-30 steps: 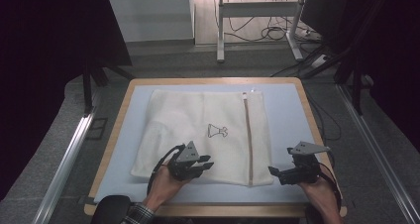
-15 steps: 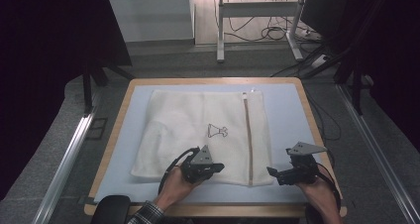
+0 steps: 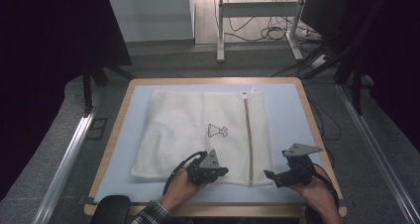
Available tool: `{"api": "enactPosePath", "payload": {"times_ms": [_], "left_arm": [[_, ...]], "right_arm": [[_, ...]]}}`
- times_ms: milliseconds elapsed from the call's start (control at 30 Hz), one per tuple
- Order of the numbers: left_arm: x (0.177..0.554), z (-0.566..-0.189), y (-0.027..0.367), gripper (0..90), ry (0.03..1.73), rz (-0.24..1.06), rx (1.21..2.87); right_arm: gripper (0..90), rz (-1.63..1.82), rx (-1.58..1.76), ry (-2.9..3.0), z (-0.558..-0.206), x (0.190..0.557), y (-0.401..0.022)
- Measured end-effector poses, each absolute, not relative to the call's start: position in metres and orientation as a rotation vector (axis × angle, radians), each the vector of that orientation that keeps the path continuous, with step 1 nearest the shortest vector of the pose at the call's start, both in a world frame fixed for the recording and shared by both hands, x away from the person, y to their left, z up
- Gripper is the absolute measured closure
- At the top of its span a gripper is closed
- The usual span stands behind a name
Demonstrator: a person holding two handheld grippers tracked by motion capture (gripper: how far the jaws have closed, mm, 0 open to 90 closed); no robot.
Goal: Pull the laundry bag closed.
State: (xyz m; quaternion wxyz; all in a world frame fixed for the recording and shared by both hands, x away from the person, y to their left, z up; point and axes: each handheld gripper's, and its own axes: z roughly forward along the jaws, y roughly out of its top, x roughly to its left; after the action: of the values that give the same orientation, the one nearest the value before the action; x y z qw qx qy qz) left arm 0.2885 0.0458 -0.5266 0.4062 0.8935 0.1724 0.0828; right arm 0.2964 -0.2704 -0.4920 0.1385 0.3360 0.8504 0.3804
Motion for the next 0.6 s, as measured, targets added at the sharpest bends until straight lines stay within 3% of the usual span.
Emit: {"api": "enactPosePath", "payload": {"times_ms": [133, 333, 533, 567, 600], "left_arm": [[0.289, -0.531, 0.044, 89.8, 0.439, 0.206, 2.279], [0.291, -0.535, 0.044, 89.8, 0.456, 0.182, 2.291], [0.292, -0.536, 0.044, 89.9, 0.461, 0.177, 2.296], [0.292, -0.536, 0.044, 89.9, 0.46, 0.175, 2.292], [0.292, -0.536, 0.044, 89.9, 0.46, 0.175, 2.292]], "right_arm": [[0.7, 1.085, 0.933, 2.501, -0.493, 0.294, -0.262], [8.5, 1.044, 0.887, 2.552, -0.495, 0.291, -0.252], [19.2, 1.001, 0.821, 2.599, -0.497, 0.288, -0.239], [26.8, 0.998, 0.775, 2.609, -0.497, 0.286, -0.234], [26.8, 0.998, 0.775, 2.609, -0.497, 0.286, -0.234]]}}
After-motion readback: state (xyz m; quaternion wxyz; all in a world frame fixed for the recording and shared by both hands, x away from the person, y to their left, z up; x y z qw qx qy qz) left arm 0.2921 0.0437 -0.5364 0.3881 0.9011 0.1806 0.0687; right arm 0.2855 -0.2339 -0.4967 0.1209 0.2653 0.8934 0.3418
